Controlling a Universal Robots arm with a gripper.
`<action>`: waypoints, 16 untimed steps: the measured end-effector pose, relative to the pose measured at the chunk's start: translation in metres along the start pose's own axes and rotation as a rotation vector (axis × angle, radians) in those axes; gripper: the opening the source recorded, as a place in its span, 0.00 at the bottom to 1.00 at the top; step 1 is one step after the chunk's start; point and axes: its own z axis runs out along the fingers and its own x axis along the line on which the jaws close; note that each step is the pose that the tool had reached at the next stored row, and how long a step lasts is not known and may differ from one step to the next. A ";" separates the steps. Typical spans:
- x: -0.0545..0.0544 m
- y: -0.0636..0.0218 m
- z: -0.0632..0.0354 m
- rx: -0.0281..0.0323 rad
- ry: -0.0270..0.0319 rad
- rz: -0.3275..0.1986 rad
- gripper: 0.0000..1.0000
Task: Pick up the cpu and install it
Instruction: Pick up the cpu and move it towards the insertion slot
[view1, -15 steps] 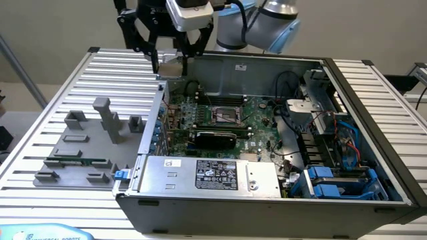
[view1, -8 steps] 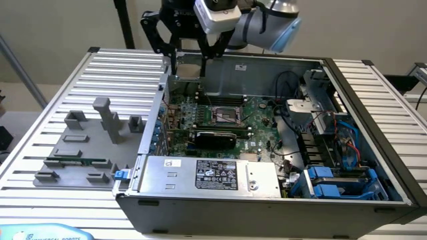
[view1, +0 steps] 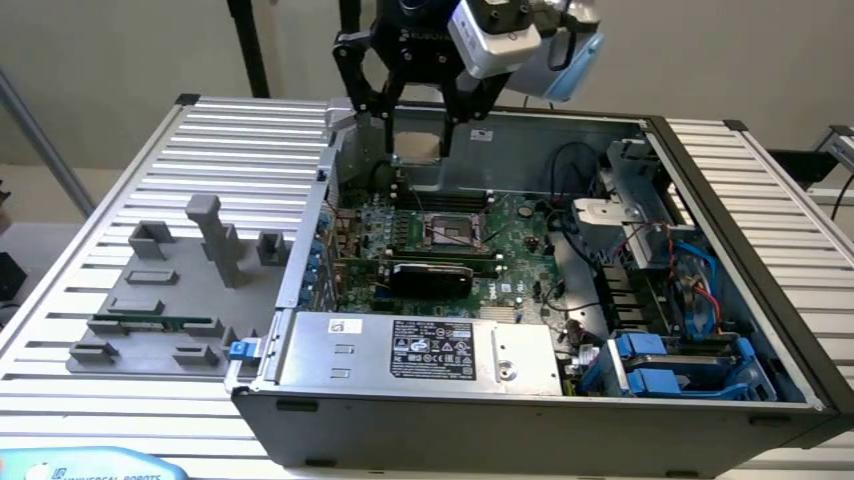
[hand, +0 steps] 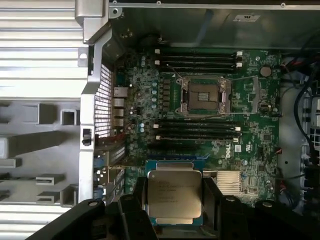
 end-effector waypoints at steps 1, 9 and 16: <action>-0.003 0.0018 0.0017 -0.0003 -0.0001 0.000 0.55; -0.014 0.0230 0.0168 -0.0027 -0.0001 0.000 0.55; -0.022 0.0434 0.0301 -0.0066 -0.0001 0.000 0.55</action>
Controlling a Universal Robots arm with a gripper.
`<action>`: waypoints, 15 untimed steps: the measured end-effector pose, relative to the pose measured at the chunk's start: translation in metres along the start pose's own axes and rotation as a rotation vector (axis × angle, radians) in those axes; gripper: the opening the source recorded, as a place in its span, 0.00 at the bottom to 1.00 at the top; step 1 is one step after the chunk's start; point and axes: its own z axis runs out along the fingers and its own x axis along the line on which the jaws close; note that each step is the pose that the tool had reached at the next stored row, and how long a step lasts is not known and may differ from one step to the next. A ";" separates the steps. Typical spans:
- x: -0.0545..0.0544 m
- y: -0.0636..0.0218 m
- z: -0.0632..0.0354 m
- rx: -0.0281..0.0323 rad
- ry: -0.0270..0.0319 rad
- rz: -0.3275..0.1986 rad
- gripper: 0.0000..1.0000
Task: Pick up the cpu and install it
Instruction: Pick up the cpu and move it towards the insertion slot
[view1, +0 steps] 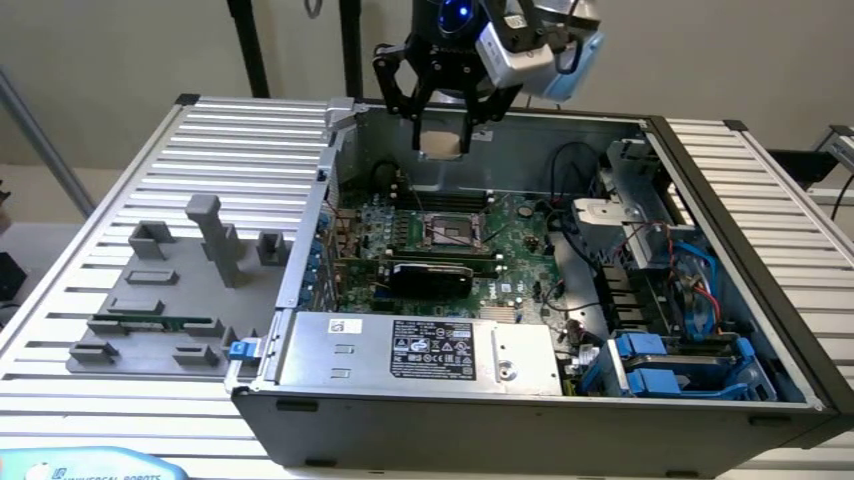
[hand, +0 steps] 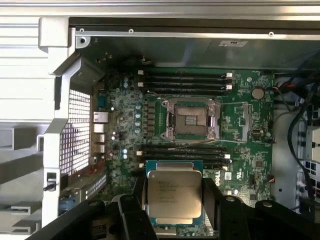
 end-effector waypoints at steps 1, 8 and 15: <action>-0.001 0.0031 0.0020 -0.0003 0.0000 0.000 0.55; -0.009 0.0245 0.0159 -0.0014 0.0000 0.000 0.55; -0.025 0.0435 0.0295 -0.0016 0.0000 0.000 0.55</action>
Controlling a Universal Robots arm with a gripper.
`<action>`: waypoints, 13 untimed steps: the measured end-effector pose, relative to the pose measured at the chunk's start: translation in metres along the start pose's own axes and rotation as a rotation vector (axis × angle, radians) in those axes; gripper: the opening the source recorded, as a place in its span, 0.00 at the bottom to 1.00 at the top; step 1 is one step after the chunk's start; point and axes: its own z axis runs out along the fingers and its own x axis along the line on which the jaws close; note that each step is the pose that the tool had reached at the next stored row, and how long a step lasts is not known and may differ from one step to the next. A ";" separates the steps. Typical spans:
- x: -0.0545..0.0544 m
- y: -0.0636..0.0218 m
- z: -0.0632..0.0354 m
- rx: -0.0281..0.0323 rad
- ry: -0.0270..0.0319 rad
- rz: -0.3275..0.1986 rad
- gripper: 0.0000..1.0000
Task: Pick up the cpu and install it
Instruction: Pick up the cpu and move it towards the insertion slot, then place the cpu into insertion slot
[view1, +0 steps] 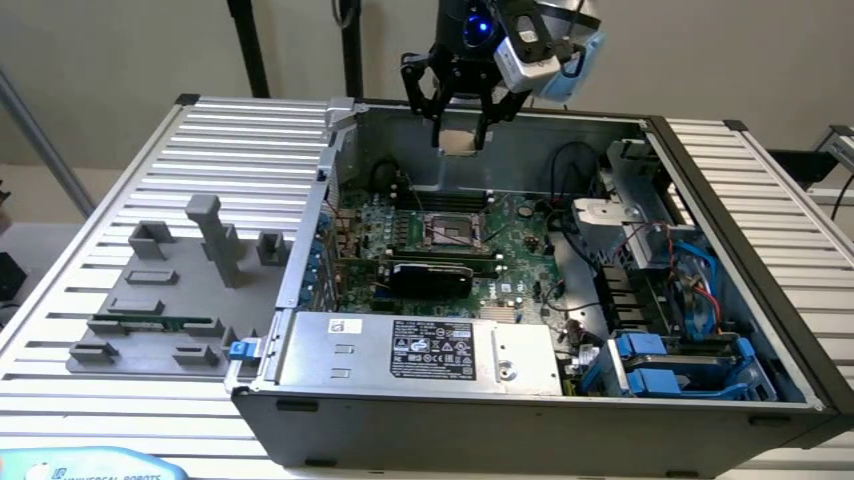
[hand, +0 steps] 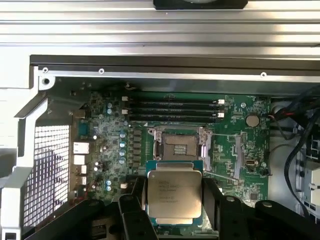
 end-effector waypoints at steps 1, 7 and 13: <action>-0.003 0.0023 0.0019 0.0000 0.0000 0.000 0.55; -0.021 0.0073 0.0094 -0.0001 0.0000 0.000 0.55; -0.021 0.0073 0.0094 0.0000 0.0000 0.000 0.55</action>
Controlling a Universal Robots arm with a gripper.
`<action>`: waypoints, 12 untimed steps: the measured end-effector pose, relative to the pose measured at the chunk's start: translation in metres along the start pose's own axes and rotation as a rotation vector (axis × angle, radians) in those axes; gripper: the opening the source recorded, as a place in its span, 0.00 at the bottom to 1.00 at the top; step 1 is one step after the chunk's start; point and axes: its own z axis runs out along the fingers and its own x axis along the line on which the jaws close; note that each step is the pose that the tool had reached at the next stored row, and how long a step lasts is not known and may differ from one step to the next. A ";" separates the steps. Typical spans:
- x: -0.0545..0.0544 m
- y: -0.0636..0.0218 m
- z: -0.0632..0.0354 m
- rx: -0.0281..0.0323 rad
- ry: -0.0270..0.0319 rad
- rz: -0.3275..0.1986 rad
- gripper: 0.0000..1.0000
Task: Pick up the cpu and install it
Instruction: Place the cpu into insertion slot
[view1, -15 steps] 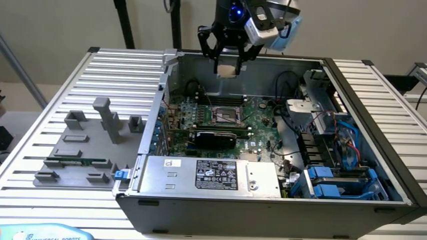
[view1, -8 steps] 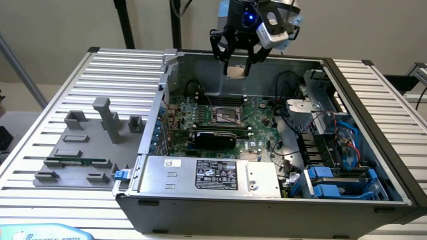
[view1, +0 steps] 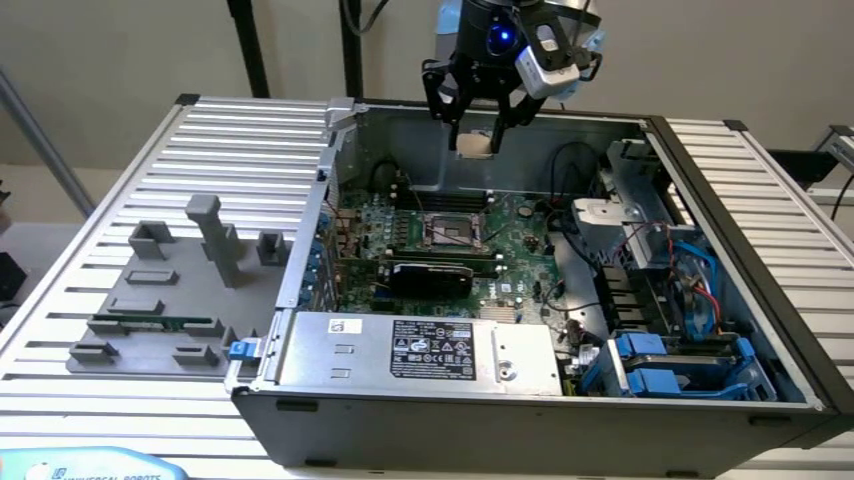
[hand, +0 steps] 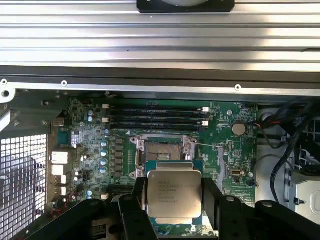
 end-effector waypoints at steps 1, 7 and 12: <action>0.000 0.0000 0.0000 0.0000 0.0000 0.000 0.55; 0.000 0.0000 0.0000 0.0000 0.0000 0.000 0.55; 0.000 0.0000 0.0000 0.0000 0.0000 0.000 0.55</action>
